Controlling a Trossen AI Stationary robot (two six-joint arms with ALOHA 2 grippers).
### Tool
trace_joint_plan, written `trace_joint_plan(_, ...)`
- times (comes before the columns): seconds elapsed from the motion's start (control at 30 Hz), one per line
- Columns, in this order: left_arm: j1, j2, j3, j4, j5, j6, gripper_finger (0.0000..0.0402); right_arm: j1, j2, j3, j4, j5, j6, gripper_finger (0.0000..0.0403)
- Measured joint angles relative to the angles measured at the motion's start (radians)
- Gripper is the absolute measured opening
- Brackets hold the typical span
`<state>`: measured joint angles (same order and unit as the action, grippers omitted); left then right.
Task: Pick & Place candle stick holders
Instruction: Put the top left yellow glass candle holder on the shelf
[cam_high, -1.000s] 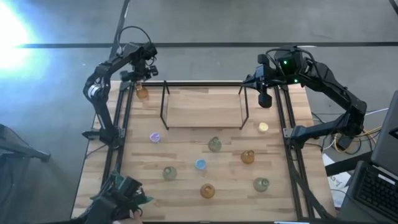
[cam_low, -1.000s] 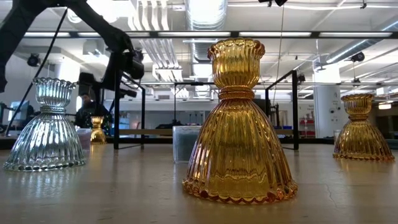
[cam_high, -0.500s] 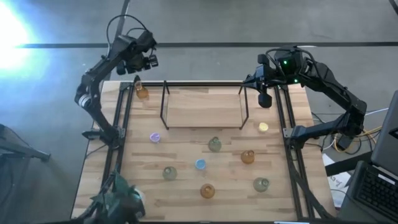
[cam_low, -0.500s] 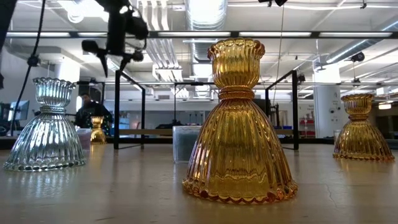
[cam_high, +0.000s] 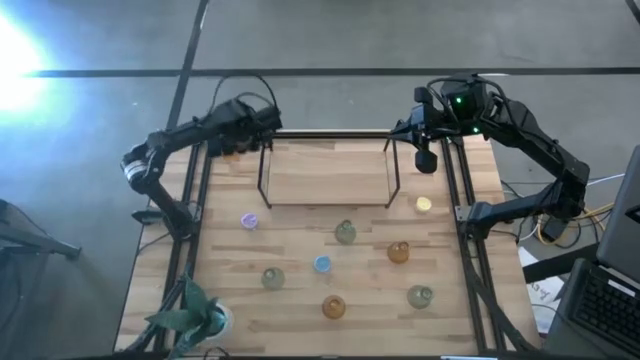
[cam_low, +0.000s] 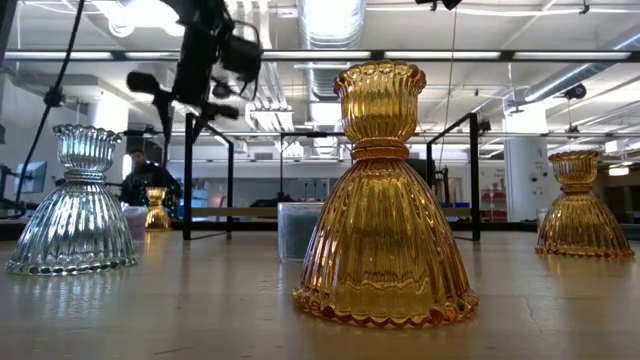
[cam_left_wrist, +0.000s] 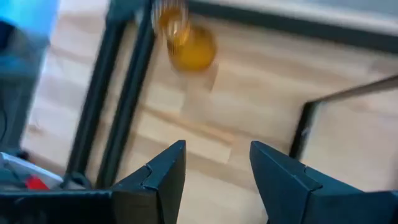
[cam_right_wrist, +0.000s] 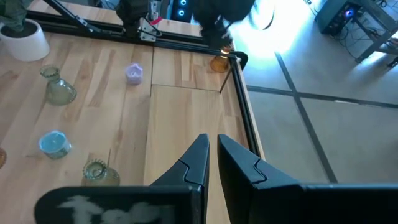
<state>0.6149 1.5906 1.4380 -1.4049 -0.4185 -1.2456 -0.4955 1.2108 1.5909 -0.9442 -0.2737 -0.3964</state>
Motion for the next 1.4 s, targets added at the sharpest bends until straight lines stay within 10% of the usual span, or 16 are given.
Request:
trace_joint_plan(0.57, 0.020, -0.110, -0.273, 0.250, -0.095, -0.391, 0.0183, 0.000, -0.006, -0.002, -0.001, 0.000, 0.001, 0.0027)
trace_joint_plan(0.87, 0.020, -0.185, -0.267, 0.436, -0.130, -0.292, 0.0183, 0.000, -0.003, -0.015, 0.006, 0.000, 0.001, 0.0027)
trace_joint_plan(1.4, 0.050, -0.237, -0.350, 0.282, -0.127, -0.477, 0.0183, 0.000, -0.003, -0.024, 0.006, 0.000, 0.000, 0.0027)
